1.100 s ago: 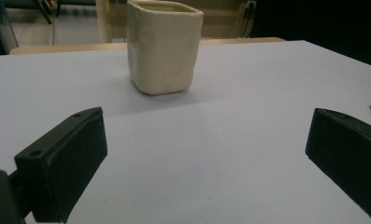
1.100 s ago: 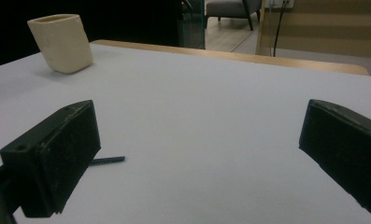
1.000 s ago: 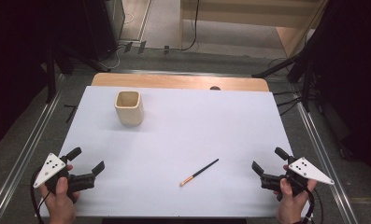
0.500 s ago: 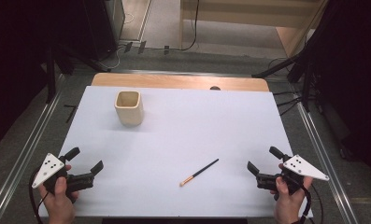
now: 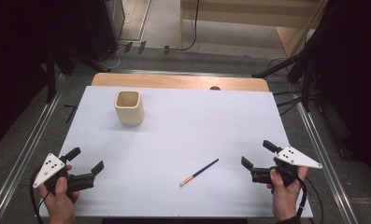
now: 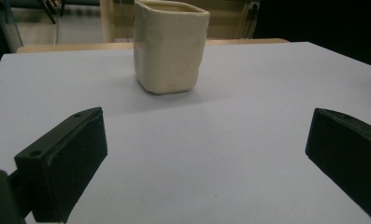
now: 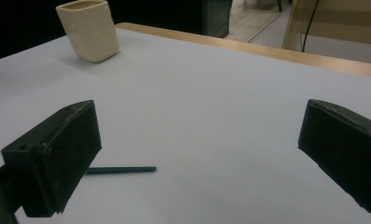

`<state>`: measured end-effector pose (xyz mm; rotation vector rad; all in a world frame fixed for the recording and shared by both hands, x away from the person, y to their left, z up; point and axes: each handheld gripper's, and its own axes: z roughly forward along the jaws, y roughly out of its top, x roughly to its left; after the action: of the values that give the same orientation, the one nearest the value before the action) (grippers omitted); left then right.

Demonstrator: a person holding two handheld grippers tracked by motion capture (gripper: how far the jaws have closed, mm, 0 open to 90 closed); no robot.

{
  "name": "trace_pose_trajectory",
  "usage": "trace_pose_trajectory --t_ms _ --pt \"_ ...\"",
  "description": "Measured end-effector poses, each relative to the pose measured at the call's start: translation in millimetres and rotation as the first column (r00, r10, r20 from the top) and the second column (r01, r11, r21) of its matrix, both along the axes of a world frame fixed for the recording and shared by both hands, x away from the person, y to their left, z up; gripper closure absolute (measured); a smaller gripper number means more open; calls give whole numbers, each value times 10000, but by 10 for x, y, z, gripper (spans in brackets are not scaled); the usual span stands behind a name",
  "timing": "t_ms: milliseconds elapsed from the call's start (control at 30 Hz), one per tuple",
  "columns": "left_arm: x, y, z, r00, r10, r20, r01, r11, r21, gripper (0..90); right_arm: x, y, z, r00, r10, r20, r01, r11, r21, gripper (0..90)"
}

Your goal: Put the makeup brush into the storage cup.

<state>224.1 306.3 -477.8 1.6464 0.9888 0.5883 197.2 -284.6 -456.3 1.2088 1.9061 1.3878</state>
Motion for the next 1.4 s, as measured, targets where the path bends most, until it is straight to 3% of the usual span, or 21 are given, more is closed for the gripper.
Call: trace_pose_trajectory --t_ms 533,833,933,967,1033,1067,1100,1133,1167,1300,1333,1400 --pt "2 -8 -7 10000 -39 -37 39 10000 -15 0 253 389 195 9930 1155 -243 -1168 9912 -622 0" --pt "3 -15 -9 10000 -44 -73 44 10000 -26 0 417 578 248 9782 1930 -766 -2004 9742 -1042 0" --pt "3 -15 -9 9999 -33 -117 33 10000 7 0 463 642 257 9695 2279 -906 -2378 9640 -1188 0" --pt "3 -18 -10 9999 -28 -113 28 10000 14 0 499 681 258 9612 2540 -1078 -2667 9552 -1281 1" --pt "5 -18 -11 9999 -63 -111 64 10000 28 0 524 725 255 9534 2756 -1232 -2912 9472 -1345 9" --pt "5 -18 -11 9999 -63 -111 64 10000 28 0 524 725 255 9534 2756 -1232 -2912 9472 -1345 9" --pt "4 -20 -11 9999 -76 -109 76 10000 25 0 552 773 246 9452 2959 -1380 -3156 9363 -1540 12" --pt "4 -21 -11 9999 -86 -104 86 10000 39 0 552 773 246 9452 2959 -1380 -3156 9363 -1540 12" --pt "7 -23 -13 9999 -105 -104 106 9999 50 0 581 822 236 9360 3161 -1548 -3404 9249 -1693 12" --pt "6 -25 -12 9999 -115 -96 116 9999 69 0 636 912 215 9118 3630 -1922 -3979 8968 -1937 12" --pt "6 -25 -12 9999 -119 -98 120 9999 68 0 636 912 215 9118 3630 -1922 -3979 8968 -1937 12" --pt "8 -25 -14 9999 -112 -113 113 9999 43 0 669 974 206 8977 3800 -2232 -4258 8784 -2171 12"
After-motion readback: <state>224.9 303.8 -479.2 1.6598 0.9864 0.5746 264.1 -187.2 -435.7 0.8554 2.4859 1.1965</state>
